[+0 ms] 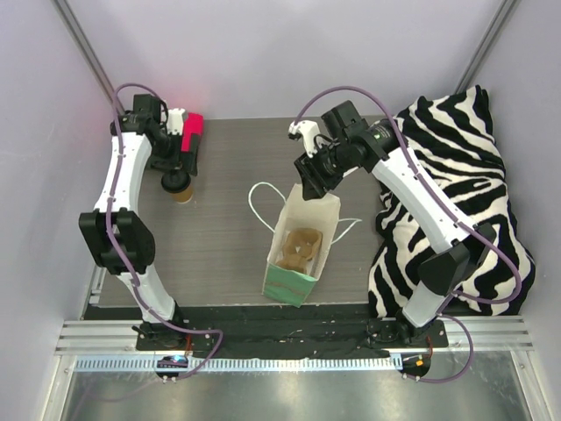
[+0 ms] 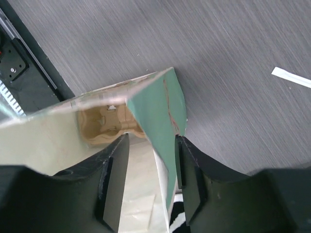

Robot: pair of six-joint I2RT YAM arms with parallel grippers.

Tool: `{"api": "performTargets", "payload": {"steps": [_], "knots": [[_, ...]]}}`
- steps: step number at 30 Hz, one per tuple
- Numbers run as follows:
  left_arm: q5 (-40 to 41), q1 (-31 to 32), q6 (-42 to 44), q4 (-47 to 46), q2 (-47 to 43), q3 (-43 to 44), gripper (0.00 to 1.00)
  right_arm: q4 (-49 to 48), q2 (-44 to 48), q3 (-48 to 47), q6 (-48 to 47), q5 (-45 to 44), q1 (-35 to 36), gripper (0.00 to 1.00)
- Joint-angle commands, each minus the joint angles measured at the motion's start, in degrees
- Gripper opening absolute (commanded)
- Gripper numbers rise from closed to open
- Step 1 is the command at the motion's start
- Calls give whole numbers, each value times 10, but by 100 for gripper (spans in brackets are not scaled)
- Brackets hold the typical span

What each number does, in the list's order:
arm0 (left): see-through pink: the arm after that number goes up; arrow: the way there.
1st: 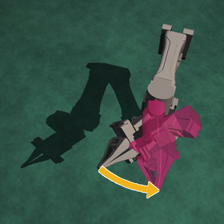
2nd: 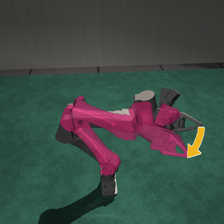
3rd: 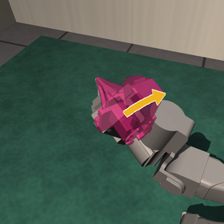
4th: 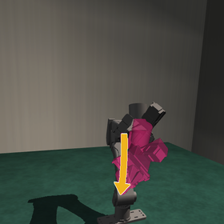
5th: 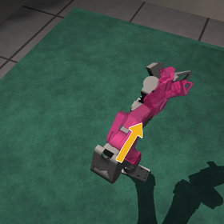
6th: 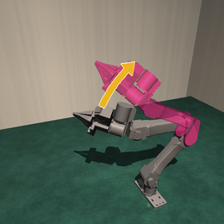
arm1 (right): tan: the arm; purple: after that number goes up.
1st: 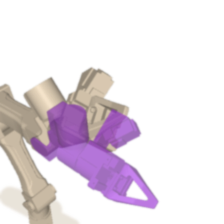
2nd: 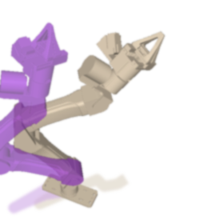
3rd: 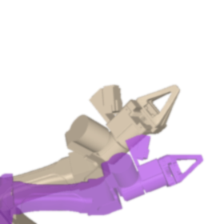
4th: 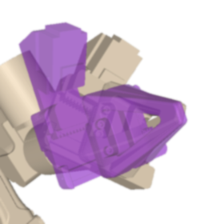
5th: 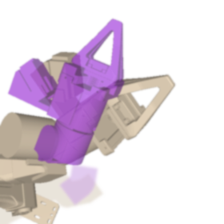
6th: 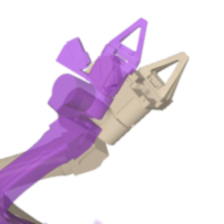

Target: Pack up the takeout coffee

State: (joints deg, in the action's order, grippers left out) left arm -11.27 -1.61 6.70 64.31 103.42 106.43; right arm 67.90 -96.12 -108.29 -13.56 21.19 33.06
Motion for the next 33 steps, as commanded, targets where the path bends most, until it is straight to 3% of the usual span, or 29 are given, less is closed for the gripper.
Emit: {"api": "performTargets", "payload": {"steps": [1, 8, 19, 33], "knots": [[68, -8, 12, 16, 29, 30, 100, 5, -8, -36, -6, -4, -7, 51], [107, -23, 20, -3, 74, 58, 100, 8, -11, -41, -5, -3, -12, 52], [51, -45, 39, -4, 138, 91, 100, 20, -22, -65, -7, -5, -14, 58], [54, -45, 33, -34, 169, 87, 88, 24, -37, -82, -8, -10, -17, 59]]}}
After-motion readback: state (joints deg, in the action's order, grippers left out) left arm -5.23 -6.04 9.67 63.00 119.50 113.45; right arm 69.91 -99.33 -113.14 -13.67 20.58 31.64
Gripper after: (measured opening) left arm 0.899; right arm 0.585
